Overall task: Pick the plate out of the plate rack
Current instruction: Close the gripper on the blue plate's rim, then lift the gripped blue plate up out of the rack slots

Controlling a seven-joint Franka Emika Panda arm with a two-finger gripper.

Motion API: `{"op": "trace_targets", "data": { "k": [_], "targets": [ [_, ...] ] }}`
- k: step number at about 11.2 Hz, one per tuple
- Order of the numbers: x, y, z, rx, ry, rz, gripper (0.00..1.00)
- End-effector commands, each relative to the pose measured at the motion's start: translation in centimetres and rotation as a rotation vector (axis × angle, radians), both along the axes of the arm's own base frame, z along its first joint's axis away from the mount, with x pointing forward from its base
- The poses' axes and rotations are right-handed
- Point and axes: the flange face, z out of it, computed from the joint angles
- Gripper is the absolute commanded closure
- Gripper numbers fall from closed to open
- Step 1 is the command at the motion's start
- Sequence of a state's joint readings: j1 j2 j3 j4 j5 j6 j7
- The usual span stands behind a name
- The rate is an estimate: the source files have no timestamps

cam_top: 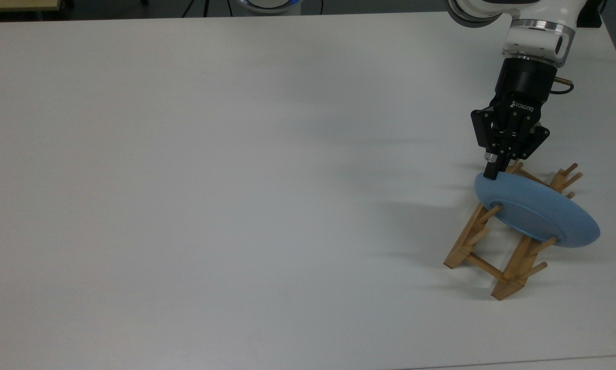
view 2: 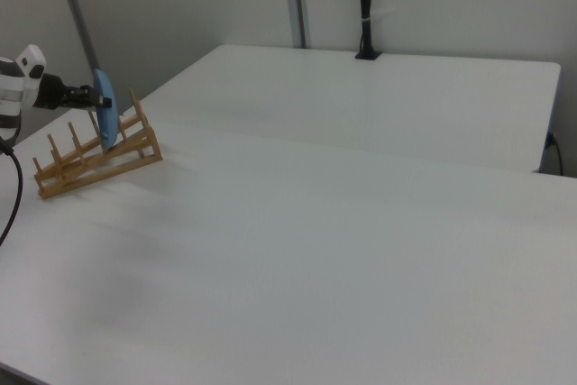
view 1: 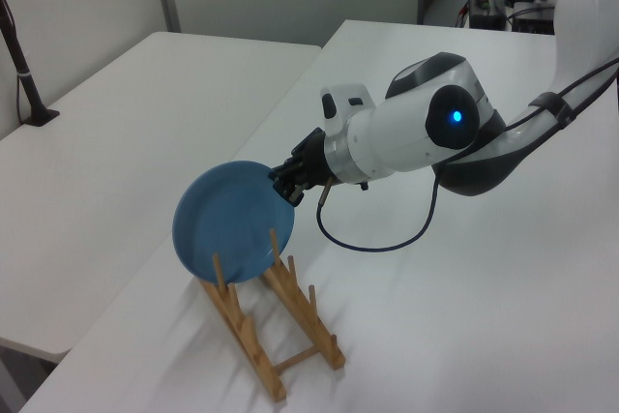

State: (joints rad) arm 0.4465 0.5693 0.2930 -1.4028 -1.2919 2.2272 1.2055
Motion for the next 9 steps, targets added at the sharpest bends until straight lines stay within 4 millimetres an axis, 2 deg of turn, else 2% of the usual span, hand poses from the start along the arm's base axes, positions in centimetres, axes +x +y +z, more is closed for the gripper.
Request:
{"op": "trace_targets", "data": {
  "k": [1,9],
  "targets": [
    [0.1,0.2,0.9,0.008,-0.039,0.008,1.00],
    [-0.4,-0.4,5.1,0.042,-0.082,-0.003,1.00]
  ]
}}
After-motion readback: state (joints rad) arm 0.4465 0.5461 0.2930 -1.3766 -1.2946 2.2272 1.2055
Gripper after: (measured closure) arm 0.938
